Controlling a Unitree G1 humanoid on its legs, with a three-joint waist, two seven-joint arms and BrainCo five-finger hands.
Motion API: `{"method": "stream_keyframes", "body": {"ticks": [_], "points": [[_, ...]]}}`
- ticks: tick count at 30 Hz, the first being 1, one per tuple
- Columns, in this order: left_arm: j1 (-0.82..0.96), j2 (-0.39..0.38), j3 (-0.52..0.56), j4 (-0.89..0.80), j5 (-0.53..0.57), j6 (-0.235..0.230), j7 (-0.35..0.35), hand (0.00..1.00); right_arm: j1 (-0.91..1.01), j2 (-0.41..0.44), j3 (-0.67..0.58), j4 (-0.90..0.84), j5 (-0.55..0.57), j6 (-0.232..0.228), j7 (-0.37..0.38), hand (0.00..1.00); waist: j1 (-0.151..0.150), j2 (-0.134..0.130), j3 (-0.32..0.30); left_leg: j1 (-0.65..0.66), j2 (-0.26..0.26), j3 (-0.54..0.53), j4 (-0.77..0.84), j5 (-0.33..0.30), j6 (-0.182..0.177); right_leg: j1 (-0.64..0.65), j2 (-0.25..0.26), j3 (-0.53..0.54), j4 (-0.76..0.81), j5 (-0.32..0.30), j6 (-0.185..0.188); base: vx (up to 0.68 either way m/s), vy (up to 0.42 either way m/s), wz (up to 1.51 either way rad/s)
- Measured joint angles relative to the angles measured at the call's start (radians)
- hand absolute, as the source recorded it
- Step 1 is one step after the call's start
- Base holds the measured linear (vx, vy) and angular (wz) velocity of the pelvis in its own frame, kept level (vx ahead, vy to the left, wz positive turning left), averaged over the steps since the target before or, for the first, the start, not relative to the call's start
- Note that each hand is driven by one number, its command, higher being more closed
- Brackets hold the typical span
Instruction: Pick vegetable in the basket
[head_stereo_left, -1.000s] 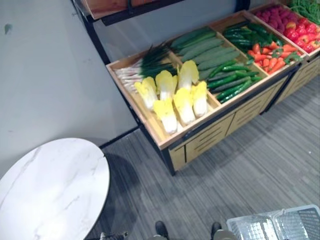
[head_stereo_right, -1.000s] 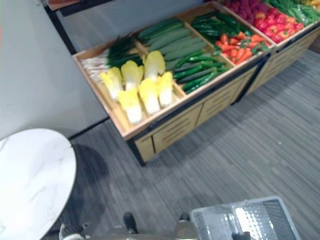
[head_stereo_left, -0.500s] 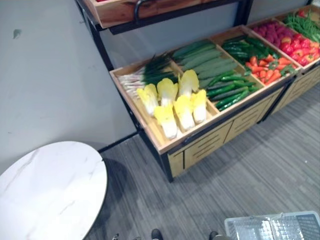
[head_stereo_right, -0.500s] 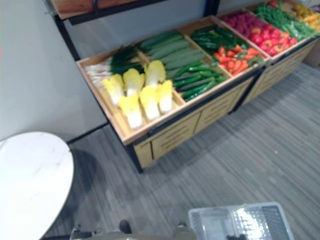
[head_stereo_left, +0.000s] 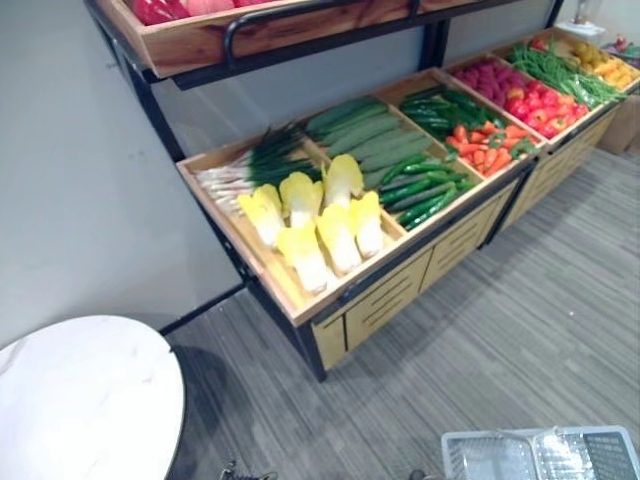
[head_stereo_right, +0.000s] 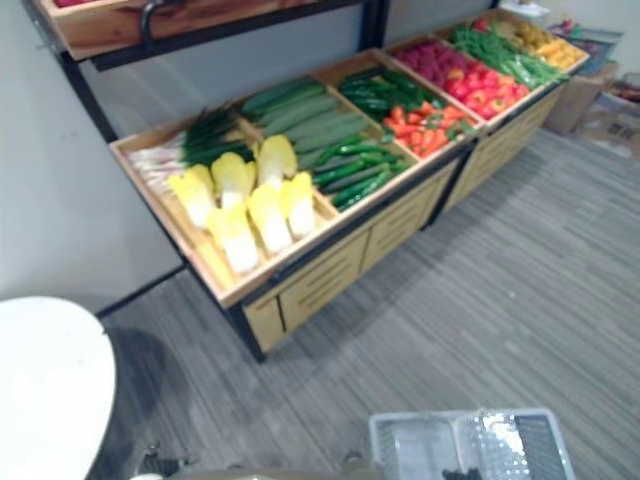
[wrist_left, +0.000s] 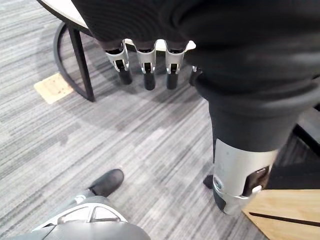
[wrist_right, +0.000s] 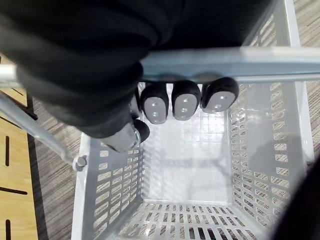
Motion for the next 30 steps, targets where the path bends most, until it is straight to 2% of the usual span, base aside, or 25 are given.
{"method": "stream_keyframes", "body": {"ticks": [2,4,5,6,7,10,11,12,14,15,18,20,24,26,28,29,30], "points": [[0.0,0.0,0.013,-0.018,-0.001,0.0,0.0,0.0,0.004,0.004,0.0,-0.003,0.0,0.0,0.0,1.0,0.0,-0.008,0.017,-0.061,0.056,-0.006,0.208,-0.032,0.0,0.019,0.007,0.002,0.021,-0.035,-0.019,0.07,-0.1,-0.05],[0.0,-0.012,0.013,-0.03,-0.002,0.0,0.0,0.0,0.017,-0.001,-0.003,-0.01,-0.001,0.0,-0.001,1.0,0.0,0.0,0.029,-0.108,0.107,-0.019,0.355,-0.036,0.016,0.046,0.015,0.001,0.027,-0.044,-0.025,0.06,-0.138,0.05],[0.0,-0.018,0.013,-0.031,-0.002,0.0,0.0,0.0,0.023,-0.004,-0.005,-0.011,-0.001,0.0,-0.001,1.0,0.0,-0.002,0.033,-0.115,0.114,-0.037,0.379,-0.032,0.021,0.052,0.018,-0.001,0.033,-0.049,-0.033,0.11,-0.15,0.16],[-0.001,-0.03,0.008,-0.033,-0.004,0.0,0.0,0.0,0.032,-0.005,-0.012,-0.013,-0.001,0.0,-0.003,1.0,-0.002,0.004,0.037,-0.132,0.117,-0.086,0.429,-0.015,0.042,0.067,0.017,-0.005,0.046,-0.062,-0.043,0.11,-0.115,0.15],[-0.006,-0.034,0.003,-0.044,-0.02,-0.002,0.0,0.0,0.038,-0.005,-0.021,-0.015,-0.001,0.001,-0.004,1.0,-0.001,0.006,0.038,-0.168,0.111,-0.137,0.482,-0.015,0.04,0.077,0.009,-0.007,0.055,-0.073,-0.048,0.12,-0.104,0.12],[-0.005,-0.039,-0.007,-0.049,-0.038,-0.009,0.001,0.0,0.036,-0.013,-0.034,-0.018,-0.001,0.002,-0.008,1.0,0.0,0.009,0.04,-0.218,0.047,-0.139,0.478,-0.091,0.039,0.089,-0.017,-0.007,0.057,-0.082,-0.056,0.1,-0.009,0.0],[-0.006,-0.039,-0.008,-0.051,-0.038,-0.009,0.001,0.0,0.035,-0.012,-0.041,-0.019,-0.003,0.002,-0.009,1.0,0.002,0.009,0.04,-0.234,0.021,-0.136,0.461,-0.096,0.042,0.095,-0.022,-0.008,0.055,-0.082,-0.055,0.11,0.042,-0.09],[-0.003,-0.039,-0.014,-0.052,-0.038,-0.009,0.001,0.0,0.034,-0.012,-0.042,-0.019,-0.004,0.003,-0.011,1.0,0.003,0.008,0.041,-0.243,-0.012,-0.136,0.411,-0.093,0.043,0.102,-0.026,-0.008,0.057,-0.088,-0.046,0.14,0.085,-0.11],[-0.005,-0.04,-0.025,-0.054,-0.038,-0.009,0.002,0.0,0.042,-0.011,-0.042,-0.031,-0.004,0.004,-0.012,1.0,0.002,0.016,0.045,-0.247,-0.051,-0.14,0.304,-0.026,0.053,0.107,-0.022,-0.006,0.075,-0.111,-0.026,0.11,0.12,-0.08],[0.002,-0.041,-0.026,-0.055,-0.036,-0.009,0.002,0.0,0.045,-0.006,-0.043,-0.039,-0.005,0.006,-0.014,1.0,0.002,0.018,0.049,-0.226,-0.063,-0.131,0.255,-0.03,0.108,0.106,-0.02,0.002,0.094,-0.135,-0.011,0.13,0.177,-0.01],[-0.006,-0.03,-0.024,-0.063,-0.035,-0.009,0.002,0.0,0.026,0.016,-0.04,-0.049,-0.01,0.006,-0.016,1.0,0.006,-0.01,0.059,-0.195,-0.112,-0.107,0.194,-0.055,0.129,0.098,-0.054,0.026,0.086,-0.143,0.003,0.13,0.17,-0.13],[0.0,-0.022,-0.023,-0.056,-0.035,-0.008,0.002,0.0,0.012,0.016,-0.04,-0.049,-0.02,0.006,-0.022,1.0,0.009,-0.02,0.059,-0.186,-0.133,-0.085,0.174,-0.062,0.143,0.095,-0.068,0.042,0.073,-0.138,0.011,0.1,0.089,-0.19],[0.009,-0.021,-0.023,-0.035,-0.029,-0.008,0.002,0.0,0.003,0.013,-0.04,-0.049,-0.023,0.006,-0.035,1.0,0.011,-0.03,0.053,-0.132,-0.176,-0.05,0.095,-0.073,0.143,0.085,-0.095,0.081,0.089,-0.137,0.012,0.12,0.09,-0.29],[0.008,-0.022,-0.032,-0.018,-0.028,-0.006,0.002,0.0,-0.003,0.007,-0.038,-0.048,-0.023,0.005,-0.034,1.0,0.01,-0.025,0.045,-0.104,-0.179,-0.038,0.048,-0.077,0.144,-0.017,-0.088,0.089,0.295,-0.136,0.014,0.1,0.056,-0.32],[0.009,-0.016,-0.046,-0.018,-0.028,-0.006,0.002,0.0,-0.009,0.008,-0.037,-0.047,-0.023,0.005,-0.033,1.0,0.002,-0.028,0.046,-0.083,-0.174,-0.035,0.036,-0.079,0.142,-0.114,-0.088,0.084,0.499,-0.103,0.069,0.08,0.04,-0.1],[0.005,-0.004,-0.067,-0.018,-0.028,-0.006,0.002,0.0,-0.007,0.011,-0.036,-0.046,-0.024,0.005,-0.033,1.0,-0.001,-0.033,0.045,-0.061,-0.174,-0.049,0.028,-0.088,0.141,-0.173,-0.093,0.085,0.633,-0.04,0.121,0.15,0.036,0.22],[-0.009,0.003,-0.079,-0.018,-0.028,-0.006,0.002,0.0,0.001,0.014,-0.034,-0.043,-0.025,0.006,-0.033,1.0,-0.005,-0.037,0.047,-0.042,-0.169,-0.07,0.026,-0.092,0.142,-0.216,-0.101,0.081,0.729,0.021,0.123,0.19,0.015,0.53]]}}
